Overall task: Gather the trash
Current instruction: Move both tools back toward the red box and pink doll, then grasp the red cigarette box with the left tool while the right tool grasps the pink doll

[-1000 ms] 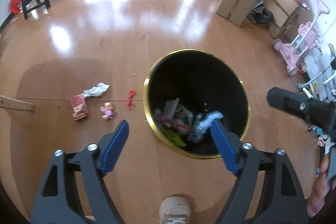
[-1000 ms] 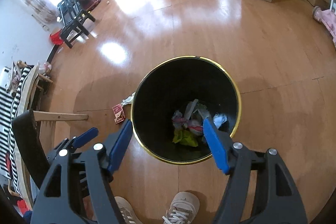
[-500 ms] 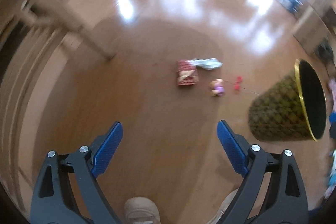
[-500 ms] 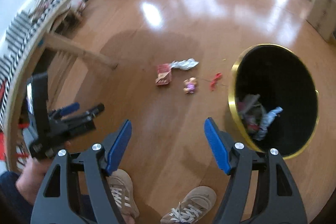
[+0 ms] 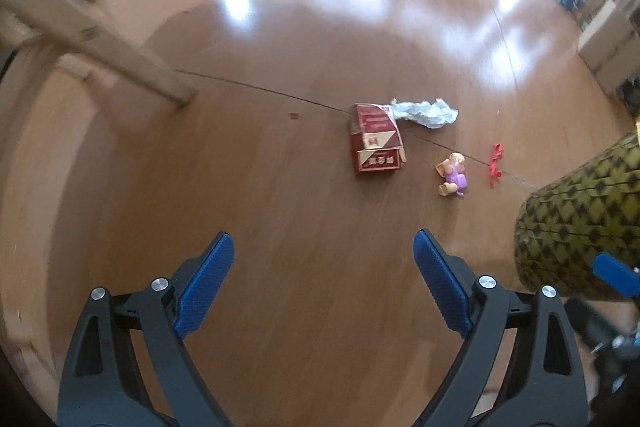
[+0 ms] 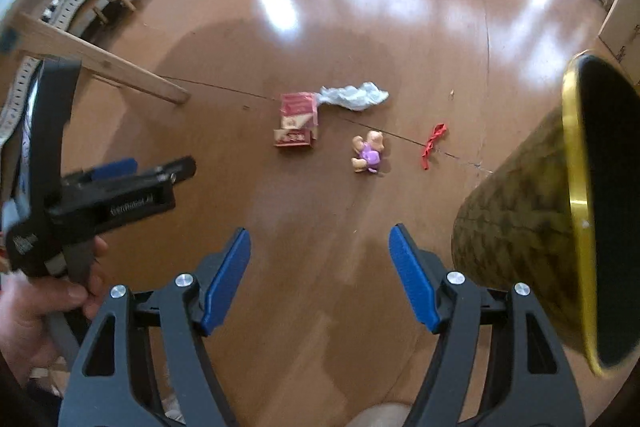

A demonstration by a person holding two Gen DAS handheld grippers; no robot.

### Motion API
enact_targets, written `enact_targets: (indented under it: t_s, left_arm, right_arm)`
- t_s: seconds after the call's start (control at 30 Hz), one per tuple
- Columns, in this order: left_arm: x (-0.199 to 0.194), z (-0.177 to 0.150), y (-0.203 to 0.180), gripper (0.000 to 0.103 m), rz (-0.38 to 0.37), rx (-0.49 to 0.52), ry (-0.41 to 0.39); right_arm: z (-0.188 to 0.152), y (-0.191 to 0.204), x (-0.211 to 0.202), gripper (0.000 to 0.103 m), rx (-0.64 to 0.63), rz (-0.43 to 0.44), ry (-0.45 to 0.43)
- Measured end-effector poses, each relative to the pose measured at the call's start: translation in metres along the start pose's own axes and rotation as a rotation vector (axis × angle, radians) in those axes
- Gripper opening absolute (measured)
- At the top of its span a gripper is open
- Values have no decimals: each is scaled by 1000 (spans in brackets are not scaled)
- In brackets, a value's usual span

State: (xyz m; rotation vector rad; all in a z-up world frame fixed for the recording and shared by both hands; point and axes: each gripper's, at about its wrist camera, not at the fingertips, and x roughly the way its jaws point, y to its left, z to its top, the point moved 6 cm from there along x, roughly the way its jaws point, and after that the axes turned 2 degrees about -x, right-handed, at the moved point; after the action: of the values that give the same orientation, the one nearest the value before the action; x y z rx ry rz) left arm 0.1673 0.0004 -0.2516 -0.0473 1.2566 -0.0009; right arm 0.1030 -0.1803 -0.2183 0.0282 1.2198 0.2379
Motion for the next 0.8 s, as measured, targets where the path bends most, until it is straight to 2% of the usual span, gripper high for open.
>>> enact_targets:
  t_s: [0.23,0.37,0.43,0.53,0.63,0.73,0.8]
  left_arm:
    - [104,32,-38,89,13,91,42]
    - [155,48,-45,89,13,65,51]
    - [169,53,-46,91,9,47,55]
    - [178,58,-54,91,-45,35,43]
    - [186,59,-60,91,-45,48,48]
    - [187,61,-64,91,-71,34,21]
    - [188,61,-65,91,-91,19,11]
  right_arm:
    - [14,-36,110,70,20,-50,58]
    - [22,-48,154,70,9,-77,76]
    - [28,-55,173,70,18,-79,77]
    - [35,-58,190,69,9,-83,84]
    - [41,-59,202,69,15,-86,88]
    - [43,-60,208,58,32,-74,93]
    - [44,-59,207,43,16,-86,81]
